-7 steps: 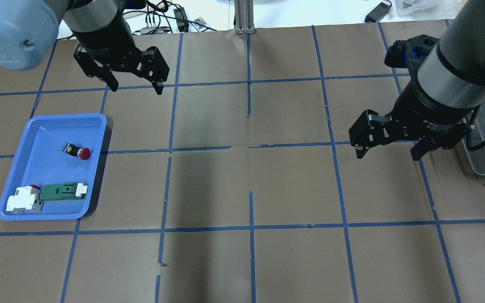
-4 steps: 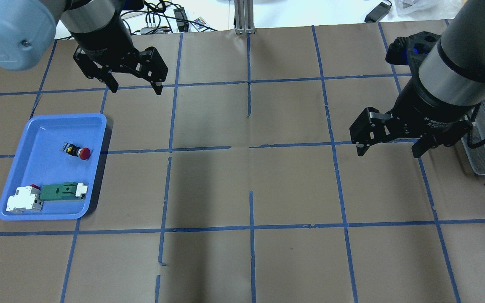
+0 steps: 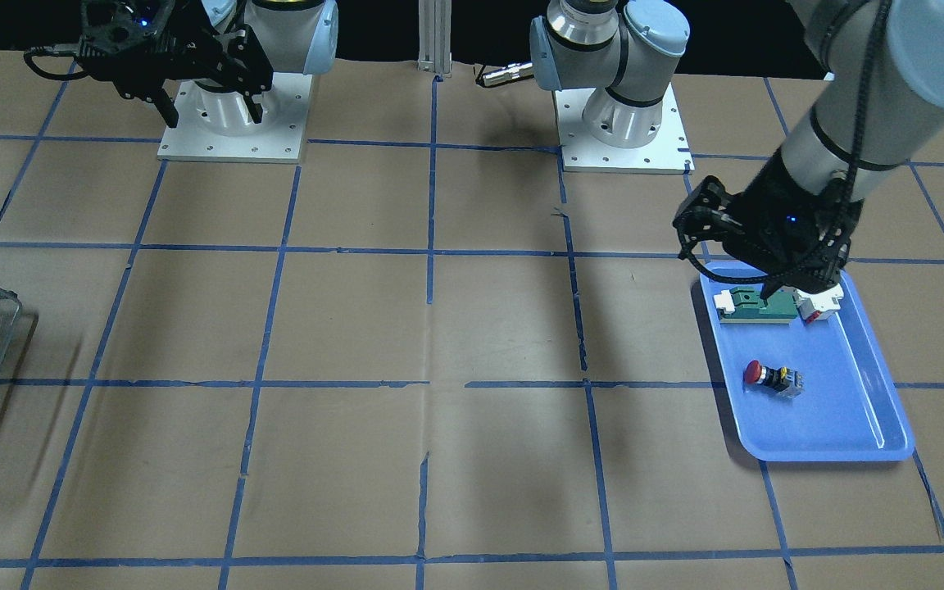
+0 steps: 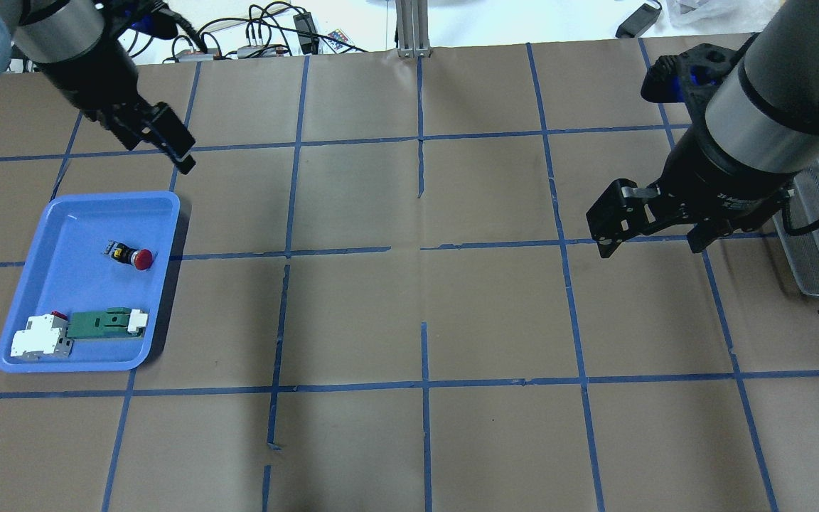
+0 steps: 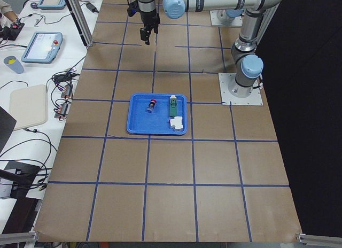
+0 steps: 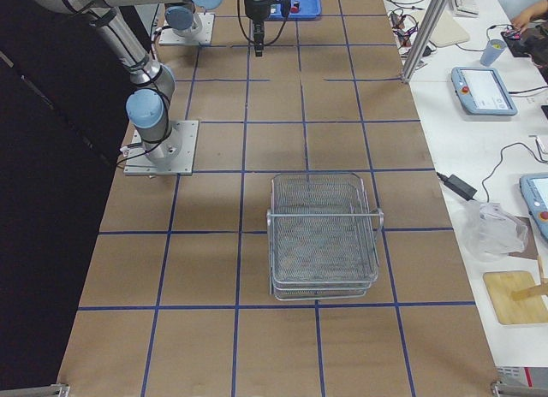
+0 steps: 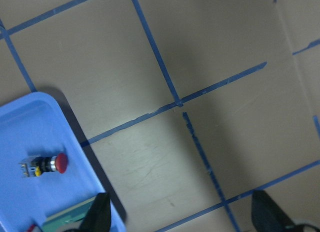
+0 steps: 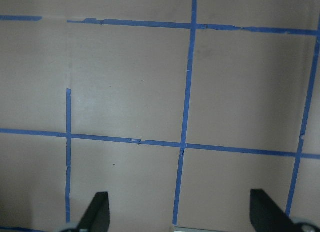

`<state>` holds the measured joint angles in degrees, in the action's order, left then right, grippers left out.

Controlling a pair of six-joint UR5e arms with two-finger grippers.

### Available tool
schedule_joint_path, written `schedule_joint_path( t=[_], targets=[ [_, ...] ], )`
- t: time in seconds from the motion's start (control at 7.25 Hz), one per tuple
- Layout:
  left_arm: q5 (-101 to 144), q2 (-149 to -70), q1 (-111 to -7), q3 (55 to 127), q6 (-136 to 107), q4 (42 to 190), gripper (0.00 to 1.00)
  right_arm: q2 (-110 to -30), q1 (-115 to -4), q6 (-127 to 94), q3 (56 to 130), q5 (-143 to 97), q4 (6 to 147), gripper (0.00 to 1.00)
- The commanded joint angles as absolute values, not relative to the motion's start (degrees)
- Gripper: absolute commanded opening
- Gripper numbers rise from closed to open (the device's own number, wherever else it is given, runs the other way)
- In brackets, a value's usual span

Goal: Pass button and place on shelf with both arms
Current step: 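Move the left gripper toward the red push button in the blue tray, then lower the left gripper and close it on the red push button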

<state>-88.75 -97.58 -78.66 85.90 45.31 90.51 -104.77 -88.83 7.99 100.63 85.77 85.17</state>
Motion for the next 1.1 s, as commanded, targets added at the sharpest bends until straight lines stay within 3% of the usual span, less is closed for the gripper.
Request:
schedule_joint_path(
  t=[0.0,0.41,0.69,0.97],
  targets=[
    [-88.33,-99.83,-67.29,88.41,71.95,87.9,1.0,-103.89,-88.68,22.97,100.64,79.24,86.56,1.0],
    [-88.33,-107.64,-59.26,88.23,108.84,82.31,1.0,-100.56,-88.07,47.46,100.81,73.09,88.85,1.0],
    [-88.33,-112.56,-57.74,88.33,121.92,78.17,1.0,-98.7,-87.8,55.44,100.81,69.52,88.95,1.0],
    [-83.8,-116.53,-57.74,92.78,128.75,71.58,1.0,-98.7,-86.5,60.2,101.51,69.35,88.77,1.0]
  ],
)
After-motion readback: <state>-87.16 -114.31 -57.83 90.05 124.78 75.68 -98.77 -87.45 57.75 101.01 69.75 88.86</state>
